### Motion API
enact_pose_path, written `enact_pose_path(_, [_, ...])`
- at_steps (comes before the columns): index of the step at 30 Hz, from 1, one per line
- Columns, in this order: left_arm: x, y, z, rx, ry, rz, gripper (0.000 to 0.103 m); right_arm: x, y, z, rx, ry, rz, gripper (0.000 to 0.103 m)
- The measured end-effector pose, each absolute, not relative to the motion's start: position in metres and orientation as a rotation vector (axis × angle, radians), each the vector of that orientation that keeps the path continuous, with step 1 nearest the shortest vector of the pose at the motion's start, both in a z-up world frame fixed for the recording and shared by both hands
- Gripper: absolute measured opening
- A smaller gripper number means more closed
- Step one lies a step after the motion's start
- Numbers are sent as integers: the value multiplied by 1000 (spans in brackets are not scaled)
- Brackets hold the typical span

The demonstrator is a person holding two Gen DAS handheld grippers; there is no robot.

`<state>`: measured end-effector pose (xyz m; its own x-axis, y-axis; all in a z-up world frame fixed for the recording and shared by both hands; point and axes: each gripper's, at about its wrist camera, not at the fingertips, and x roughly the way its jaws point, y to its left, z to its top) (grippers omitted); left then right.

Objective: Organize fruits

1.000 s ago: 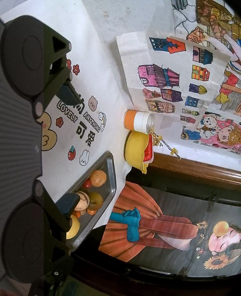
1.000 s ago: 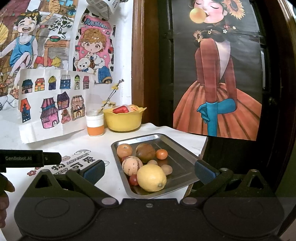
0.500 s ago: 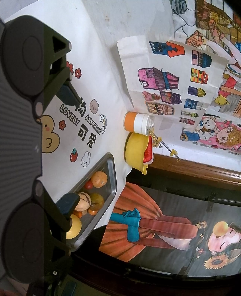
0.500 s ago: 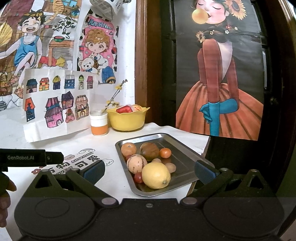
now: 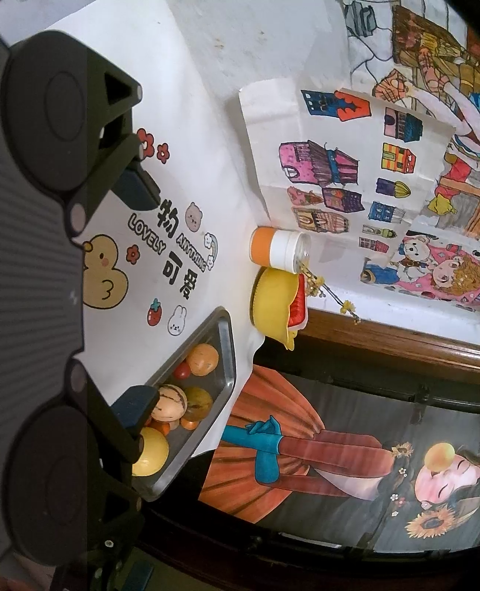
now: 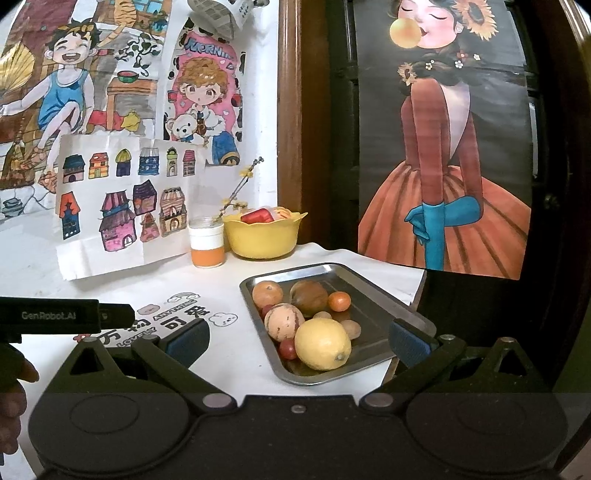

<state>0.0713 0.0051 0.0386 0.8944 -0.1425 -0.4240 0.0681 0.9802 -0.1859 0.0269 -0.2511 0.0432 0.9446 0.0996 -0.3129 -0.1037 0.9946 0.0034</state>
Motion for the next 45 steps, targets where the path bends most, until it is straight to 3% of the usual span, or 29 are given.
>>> enact_pose_path(45, [38,30,31,-201,475,-66,103,-4,-224,44,-40,315,147,102])
